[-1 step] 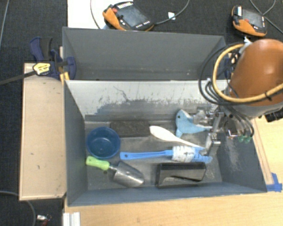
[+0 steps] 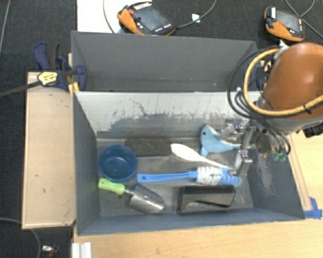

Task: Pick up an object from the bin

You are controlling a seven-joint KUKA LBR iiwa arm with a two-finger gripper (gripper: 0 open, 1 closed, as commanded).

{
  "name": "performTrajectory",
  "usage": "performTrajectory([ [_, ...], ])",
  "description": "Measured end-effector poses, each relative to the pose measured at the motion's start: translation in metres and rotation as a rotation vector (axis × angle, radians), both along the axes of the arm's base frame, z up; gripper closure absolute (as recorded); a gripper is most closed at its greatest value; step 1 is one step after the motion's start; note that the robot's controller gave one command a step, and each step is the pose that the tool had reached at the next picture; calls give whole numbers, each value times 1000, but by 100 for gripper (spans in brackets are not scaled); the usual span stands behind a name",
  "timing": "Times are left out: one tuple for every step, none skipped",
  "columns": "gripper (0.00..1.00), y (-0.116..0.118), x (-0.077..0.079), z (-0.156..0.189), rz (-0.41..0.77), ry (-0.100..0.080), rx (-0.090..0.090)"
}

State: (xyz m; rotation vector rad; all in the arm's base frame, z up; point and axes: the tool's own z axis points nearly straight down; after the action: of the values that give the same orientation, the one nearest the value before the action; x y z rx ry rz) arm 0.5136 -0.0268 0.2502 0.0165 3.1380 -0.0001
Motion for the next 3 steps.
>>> performTrajectory([
  [0,-24,-10,-80,-57,7,0],
  [0,-7,39,-83,-296,-17,3],
  [0,-21,6,-149,-214,-1,2],
])
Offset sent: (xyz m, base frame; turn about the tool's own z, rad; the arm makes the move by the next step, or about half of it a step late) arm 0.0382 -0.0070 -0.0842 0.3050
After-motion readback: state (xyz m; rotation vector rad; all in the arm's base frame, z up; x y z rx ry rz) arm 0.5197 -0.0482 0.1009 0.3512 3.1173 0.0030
